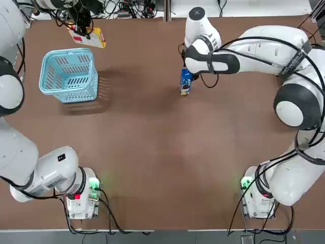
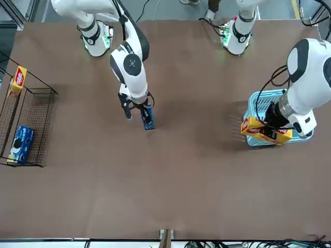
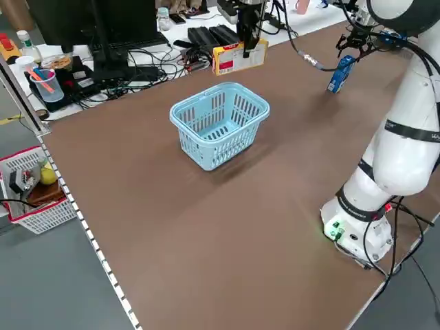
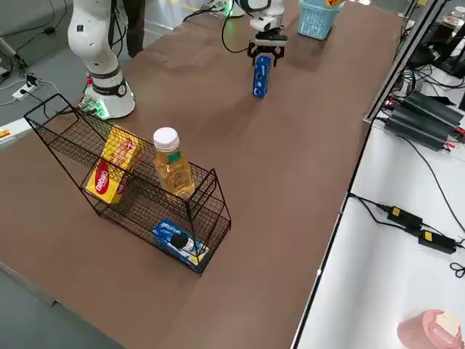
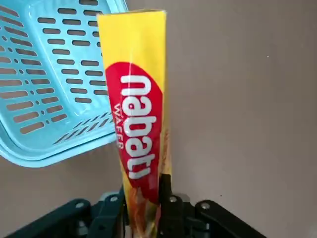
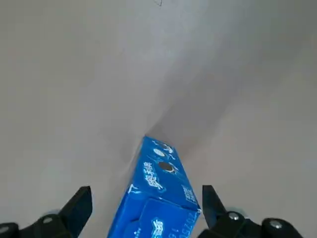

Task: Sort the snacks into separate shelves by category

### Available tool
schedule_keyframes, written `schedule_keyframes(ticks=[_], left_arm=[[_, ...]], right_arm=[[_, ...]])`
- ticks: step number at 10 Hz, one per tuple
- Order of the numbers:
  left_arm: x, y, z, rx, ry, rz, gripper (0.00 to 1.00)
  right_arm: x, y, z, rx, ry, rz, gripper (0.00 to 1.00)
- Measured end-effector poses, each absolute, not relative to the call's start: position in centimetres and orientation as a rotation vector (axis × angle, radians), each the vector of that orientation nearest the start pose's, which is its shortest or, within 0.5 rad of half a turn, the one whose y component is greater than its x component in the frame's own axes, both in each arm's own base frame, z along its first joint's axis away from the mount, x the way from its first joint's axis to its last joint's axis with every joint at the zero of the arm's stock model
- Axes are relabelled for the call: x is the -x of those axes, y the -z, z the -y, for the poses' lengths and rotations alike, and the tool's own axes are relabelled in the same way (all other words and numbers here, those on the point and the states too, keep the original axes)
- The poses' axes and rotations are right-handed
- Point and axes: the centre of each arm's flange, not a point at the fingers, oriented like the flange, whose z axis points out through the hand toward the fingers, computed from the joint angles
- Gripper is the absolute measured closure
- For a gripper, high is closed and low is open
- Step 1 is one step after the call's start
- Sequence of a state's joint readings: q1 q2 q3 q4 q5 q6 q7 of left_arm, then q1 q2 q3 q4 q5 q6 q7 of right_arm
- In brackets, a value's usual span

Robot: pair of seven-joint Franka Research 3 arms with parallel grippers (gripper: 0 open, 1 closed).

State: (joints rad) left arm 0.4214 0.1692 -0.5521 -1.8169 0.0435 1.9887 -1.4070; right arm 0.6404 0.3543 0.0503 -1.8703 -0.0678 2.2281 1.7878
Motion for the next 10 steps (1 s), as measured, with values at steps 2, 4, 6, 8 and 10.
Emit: schedule_keyframes(ticks=[2,4,6,8,10], left_arm=[[-60.24,-45.52,6.09,2.575,-0.032,1.891,0.75],[-60.27,-45.50,6.12,2.576,-0.032,1.891,0.75],[-60.29,-45.55,6.15,2.577,-0.031,1.891,0.75],[-60.31,-45.59,6.18,2.578,-0.030,1.890,0.75],[-60.38,-45.78,6.10,2.579,-0.025,1.894,0.75]], right_arm=[[-48.58,-32.35,-40.08,2.736,0.068,-1.574,0.05],[-48.48,-32.05,-40.08,2.748,0.076,-1.566,0.15],[-48.71,-31.81,-39.77,2.753,0.084,-1.569,0.26],[-48.82,-31.76,-39.65,2.754,0.084,-1.568,0.43],[-48.83,-31.79,-39.67,2.755,0.086,-1.565,0.45]])
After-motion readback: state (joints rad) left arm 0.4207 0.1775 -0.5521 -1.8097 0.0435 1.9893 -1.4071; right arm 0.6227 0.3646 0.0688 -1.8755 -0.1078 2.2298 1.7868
